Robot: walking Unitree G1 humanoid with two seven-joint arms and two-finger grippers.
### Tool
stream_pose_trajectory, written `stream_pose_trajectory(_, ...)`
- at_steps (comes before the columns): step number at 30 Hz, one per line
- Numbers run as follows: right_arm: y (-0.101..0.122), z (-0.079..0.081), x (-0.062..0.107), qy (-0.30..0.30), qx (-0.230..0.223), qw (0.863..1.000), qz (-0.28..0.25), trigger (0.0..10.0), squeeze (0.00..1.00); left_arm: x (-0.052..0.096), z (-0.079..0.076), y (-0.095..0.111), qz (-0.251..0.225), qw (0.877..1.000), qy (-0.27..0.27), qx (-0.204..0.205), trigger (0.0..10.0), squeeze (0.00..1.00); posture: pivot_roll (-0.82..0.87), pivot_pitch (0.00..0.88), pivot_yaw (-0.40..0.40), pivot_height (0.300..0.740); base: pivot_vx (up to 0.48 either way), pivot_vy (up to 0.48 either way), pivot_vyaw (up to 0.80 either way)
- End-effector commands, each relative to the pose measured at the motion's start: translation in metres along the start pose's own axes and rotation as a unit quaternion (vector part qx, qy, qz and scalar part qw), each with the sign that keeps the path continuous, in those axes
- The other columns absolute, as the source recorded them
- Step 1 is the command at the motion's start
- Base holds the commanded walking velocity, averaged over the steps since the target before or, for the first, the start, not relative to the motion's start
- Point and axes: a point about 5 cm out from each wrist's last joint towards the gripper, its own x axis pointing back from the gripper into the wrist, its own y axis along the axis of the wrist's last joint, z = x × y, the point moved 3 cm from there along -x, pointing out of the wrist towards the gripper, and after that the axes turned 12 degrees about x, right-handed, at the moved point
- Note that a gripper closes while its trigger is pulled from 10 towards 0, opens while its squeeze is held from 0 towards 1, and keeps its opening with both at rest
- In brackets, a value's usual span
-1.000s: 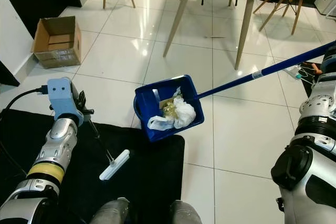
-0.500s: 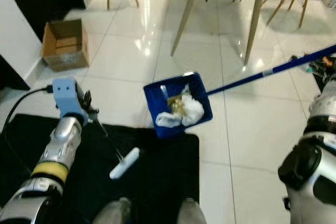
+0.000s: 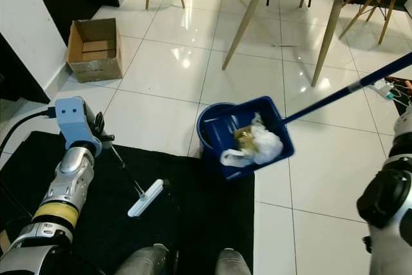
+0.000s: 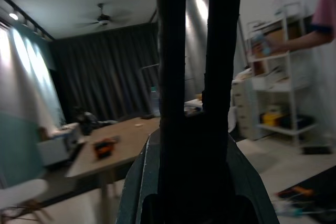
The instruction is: Sweep floor
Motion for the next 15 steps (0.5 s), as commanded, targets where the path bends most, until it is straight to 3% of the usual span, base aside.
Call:
stream_pose_trajectory(1,0.022,-0.008,-0.008,-0.023,0.010,0.999,-0.043,10.0,0.00,0.001,0.000,0.006,-0.018,1.000,-0.002,-0.006,10.0,0.00,-0.01,0.040,-0.018,0.740,0.000,0.000,0.00)
stream_pose_trajectory(7,0.031,-0.013,-0.011,-0.058,0.032,0.996,-0.060,10.0,0.00,0.001,0.000,0.007,-0.022,1.000,0.001,-0.005,10.0,0.00,-0.01,0.043,-0.018,0.740,0.000,0.000,0.00)
stream_pose_trajectory(15,0.022,-0.001,-0.007,-0.049,0.000,0.997,-0.059,10.0,0.00,0.001,-0.001,0.008,-0.026,1.000,0.000,-0.004,10.0,0.00,-0.01,0.042,-0.017,0.740,0.000,0.000,0.00)
